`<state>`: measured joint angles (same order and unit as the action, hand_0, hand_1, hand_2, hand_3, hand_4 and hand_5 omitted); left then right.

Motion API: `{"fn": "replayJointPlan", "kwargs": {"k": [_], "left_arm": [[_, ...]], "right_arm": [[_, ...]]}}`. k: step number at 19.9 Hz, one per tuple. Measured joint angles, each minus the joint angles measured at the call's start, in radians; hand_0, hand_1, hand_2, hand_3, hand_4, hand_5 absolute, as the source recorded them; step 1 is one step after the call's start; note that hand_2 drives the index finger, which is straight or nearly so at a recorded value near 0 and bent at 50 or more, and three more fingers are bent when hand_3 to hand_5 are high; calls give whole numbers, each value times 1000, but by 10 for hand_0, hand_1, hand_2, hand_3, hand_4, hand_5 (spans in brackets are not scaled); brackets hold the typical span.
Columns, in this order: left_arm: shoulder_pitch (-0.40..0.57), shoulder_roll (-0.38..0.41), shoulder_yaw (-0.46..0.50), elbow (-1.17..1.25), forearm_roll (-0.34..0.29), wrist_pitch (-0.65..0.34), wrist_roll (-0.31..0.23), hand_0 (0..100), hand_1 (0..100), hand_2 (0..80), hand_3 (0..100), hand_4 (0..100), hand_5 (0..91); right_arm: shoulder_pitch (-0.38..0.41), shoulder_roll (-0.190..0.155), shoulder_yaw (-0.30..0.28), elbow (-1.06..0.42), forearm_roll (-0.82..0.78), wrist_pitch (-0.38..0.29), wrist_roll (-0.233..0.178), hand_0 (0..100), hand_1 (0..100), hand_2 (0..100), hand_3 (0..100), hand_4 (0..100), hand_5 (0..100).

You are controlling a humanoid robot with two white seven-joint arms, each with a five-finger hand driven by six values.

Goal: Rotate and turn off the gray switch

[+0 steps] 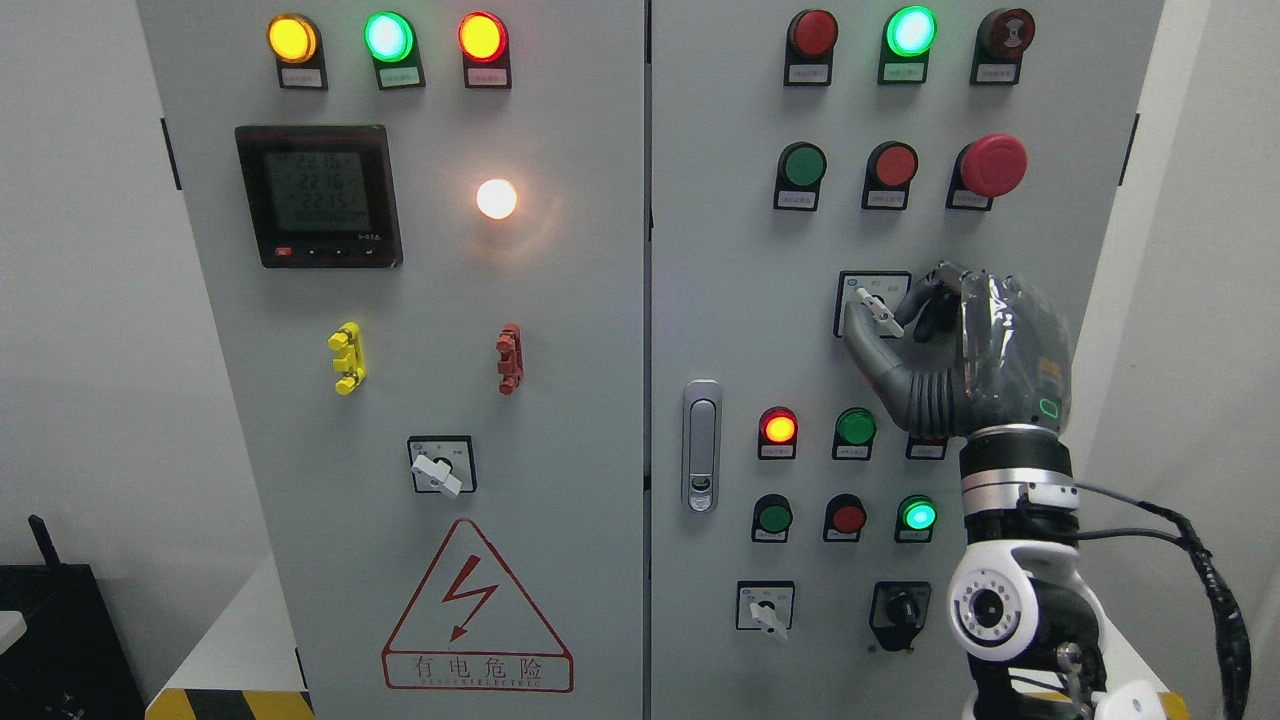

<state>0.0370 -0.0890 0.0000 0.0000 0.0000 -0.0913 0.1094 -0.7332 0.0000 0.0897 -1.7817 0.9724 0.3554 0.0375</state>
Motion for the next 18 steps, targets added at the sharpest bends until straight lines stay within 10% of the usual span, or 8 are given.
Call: {"fn": "replayJointPlan", "kwargs": {"k": [18], "left_arm": [[0,0,0,0,0,0,-4,120,389,0,0,0,0]], "right_arm": [[-2,0,9,1,-1,1,7,471,375,744,879,783,910]]}}
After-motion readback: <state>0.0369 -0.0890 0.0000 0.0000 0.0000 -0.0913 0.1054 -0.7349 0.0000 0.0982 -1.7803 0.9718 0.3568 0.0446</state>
